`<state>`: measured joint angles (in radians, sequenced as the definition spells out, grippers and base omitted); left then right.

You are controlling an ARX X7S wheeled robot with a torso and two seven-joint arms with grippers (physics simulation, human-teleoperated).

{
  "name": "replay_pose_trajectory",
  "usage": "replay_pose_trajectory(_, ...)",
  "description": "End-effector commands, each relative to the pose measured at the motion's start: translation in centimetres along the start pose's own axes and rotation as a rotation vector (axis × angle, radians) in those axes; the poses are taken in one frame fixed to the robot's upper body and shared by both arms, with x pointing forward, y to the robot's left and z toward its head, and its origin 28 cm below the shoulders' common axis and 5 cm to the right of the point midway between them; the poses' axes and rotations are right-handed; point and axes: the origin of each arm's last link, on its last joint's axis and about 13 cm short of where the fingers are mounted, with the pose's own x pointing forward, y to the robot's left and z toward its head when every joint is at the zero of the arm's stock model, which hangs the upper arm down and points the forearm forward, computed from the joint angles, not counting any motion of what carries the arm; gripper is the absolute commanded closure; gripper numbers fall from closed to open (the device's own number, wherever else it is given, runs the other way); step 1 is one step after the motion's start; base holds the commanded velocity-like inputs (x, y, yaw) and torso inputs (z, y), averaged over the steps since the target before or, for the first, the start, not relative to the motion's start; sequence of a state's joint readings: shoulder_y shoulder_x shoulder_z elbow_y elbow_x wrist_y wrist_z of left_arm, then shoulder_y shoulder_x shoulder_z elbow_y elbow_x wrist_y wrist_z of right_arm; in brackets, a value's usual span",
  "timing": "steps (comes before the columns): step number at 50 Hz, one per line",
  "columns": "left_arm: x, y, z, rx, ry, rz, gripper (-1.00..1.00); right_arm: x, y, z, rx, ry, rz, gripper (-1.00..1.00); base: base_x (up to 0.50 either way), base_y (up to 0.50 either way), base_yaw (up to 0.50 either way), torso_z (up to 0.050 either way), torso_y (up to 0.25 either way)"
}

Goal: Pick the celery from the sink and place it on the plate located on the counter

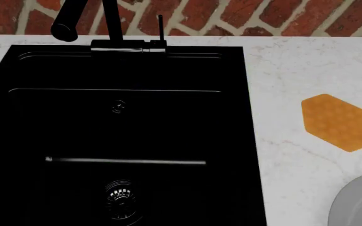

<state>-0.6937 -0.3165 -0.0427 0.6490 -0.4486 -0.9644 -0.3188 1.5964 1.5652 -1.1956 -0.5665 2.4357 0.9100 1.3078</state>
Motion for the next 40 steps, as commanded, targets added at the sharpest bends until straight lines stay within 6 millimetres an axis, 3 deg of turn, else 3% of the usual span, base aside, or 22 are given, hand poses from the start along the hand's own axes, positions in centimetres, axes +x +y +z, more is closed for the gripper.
replay_pose_trajectory(1,-0.3,0.0,-0.7,0.036,0.032,-0.016,-1.0,0.2,-1.1,0.8,0.027,-0.043,-0.053,1.0,0.0,0.0,0.0,-0.01,0.0)
replay_pose_trajectory(30,-0.2,-0.2,-0.6,0.019,0.037,-0.019,-1.0,0.9,0.0,-0.3,0.026,0.054,-0.019,1.0,0.0,0.0,0.0,-0.003,-0.004)
replay_pose_trajectory(40,-0.2,-0.2,-0.5,0.017,0.032,-0.025,-1.0,2.7,0.6,-1.3,0.041,0.082,-0.016,1.0,0.0,0.0,0.0,-0.002,-0.002)
